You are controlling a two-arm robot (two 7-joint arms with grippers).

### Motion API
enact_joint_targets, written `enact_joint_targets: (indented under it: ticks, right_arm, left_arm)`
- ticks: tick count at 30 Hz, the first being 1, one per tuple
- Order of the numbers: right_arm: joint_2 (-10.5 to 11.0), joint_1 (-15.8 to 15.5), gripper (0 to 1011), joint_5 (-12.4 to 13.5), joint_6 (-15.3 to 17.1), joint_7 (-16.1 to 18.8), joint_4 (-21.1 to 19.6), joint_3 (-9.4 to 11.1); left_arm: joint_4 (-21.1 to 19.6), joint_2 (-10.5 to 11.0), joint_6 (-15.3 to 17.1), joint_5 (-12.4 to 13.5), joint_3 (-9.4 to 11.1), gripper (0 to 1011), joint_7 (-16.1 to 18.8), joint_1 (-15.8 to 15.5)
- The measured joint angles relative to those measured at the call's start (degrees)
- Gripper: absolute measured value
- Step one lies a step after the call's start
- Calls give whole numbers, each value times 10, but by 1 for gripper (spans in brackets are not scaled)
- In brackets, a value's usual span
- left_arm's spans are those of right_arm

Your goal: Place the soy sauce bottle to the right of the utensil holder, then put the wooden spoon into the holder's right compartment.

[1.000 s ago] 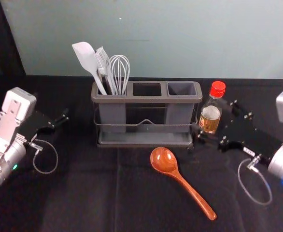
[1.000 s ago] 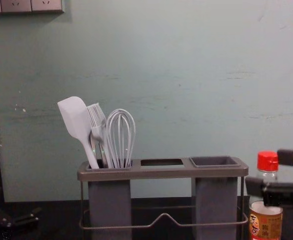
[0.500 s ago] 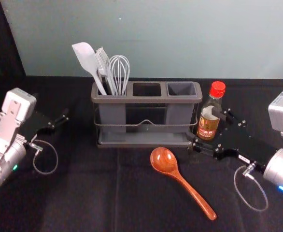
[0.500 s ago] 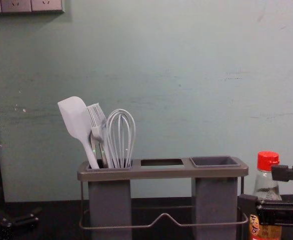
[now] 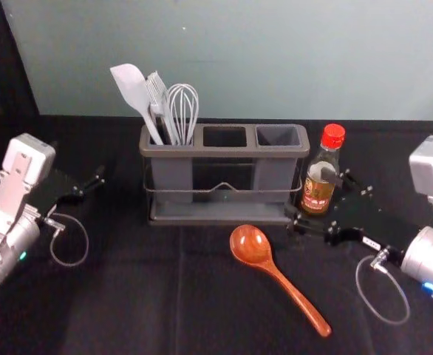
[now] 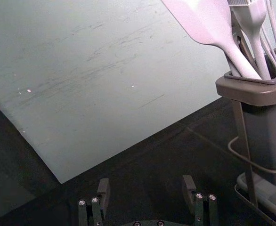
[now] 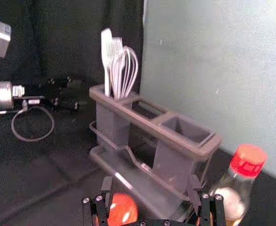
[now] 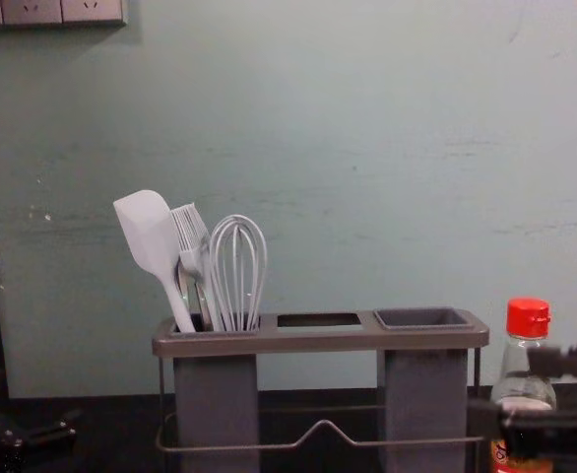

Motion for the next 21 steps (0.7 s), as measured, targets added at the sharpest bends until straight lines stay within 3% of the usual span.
enact_joint_targets:
  ticks: [3, 6, 9, 12, 13, 19, 21]
  right_arm:
    - [4, 10, 1002, 14, 39, 9, 4, -9]
    - [13, 26, 1002, 25, 101, 17, 4, -28]
    - [21, 50, 1002, 28, 188, 18, -1, -57]
    - [22, 66, 1003, 24, 240, 12, -5, -77]
    - [22, 77, 1003, 19, 272, 6, -7, -91]
    - [5, 115, 1003, 5, 351, -10, 2, -128]
    - [-1, 124, 1002, 3, 363, -12, 8, -133]
  left_arm:
    - [0, 0, 0, 0, 0, 1005, 0, 0]
    - [0, 0, 0, 0, 0, 1005, 0, 0]
    - [0, 0, 0, 0, 0, 1005, 0, 0]
    - [0, 0, 0, 0, 0, 1005, 0, 0]
    - [0, 0, 0, 0, 0, 1005, 0, 0]
    - [0, 0, 0, 0, 0, 1005, 0, 0]
    - [0, 0, 0, 0, 0, 1005, 0, 0]
